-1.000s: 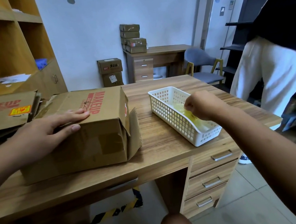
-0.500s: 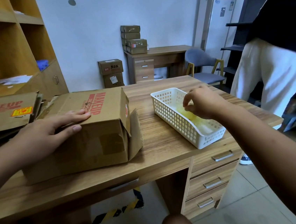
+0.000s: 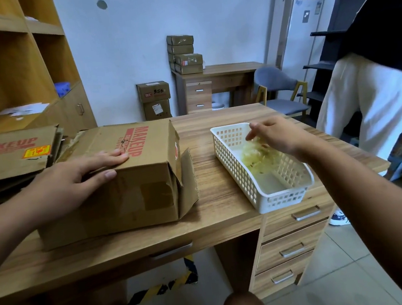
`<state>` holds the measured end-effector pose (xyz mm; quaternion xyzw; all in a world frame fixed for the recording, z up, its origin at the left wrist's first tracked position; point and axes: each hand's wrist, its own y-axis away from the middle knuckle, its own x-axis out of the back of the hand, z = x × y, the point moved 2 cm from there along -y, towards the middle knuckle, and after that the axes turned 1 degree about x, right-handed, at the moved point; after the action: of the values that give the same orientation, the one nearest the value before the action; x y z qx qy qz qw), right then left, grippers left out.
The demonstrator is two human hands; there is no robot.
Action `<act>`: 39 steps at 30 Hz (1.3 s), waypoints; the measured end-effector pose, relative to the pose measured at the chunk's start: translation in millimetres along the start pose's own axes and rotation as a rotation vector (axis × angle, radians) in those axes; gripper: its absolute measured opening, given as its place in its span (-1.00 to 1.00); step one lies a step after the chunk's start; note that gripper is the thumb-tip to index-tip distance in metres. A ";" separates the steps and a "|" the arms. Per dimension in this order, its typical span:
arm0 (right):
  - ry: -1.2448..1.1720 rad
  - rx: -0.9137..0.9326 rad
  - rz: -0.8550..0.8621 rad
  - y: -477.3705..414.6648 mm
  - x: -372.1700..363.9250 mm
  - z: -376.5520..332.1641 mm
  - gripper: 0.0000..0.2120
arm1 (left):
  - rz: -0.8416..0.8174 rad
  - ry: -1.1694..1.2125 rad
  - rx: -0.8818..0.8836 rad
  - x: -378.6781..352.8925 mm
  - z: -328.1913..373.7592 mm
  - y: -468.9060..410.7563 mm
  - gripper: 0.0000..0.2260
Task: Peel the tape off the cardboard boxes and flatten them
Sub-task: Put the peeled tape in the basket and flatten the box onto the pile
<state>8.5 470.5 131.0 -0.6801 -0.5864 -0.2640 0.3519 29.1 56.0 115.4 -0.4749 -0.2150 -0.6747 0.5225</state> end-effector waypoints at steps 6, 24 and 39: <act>0.021 0.190 0.268 -0.2 2.2 -8.5 -0.69 | 0.007 0.004 -0.038 0.4 6.9 3.4 -0.58; 0.407 0.658 -0.241 14.6 -96.6 -118.7 -0.24 | 0.249 -0.311 -0.187 17.1 -14.1 38.8 -0.36; 0.490 0.856 -0.035 58.1 -112.6 -111.3 -0.17 | 0.307 -0.323 0.008 18.4 -20.7 42.2 -0.44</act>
<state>52.2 310.0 102.4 -0.3824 -0.5537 -0.1574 0.7227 58.8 15.3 113.1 -0.6019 -0.2239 -0.5017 0.5796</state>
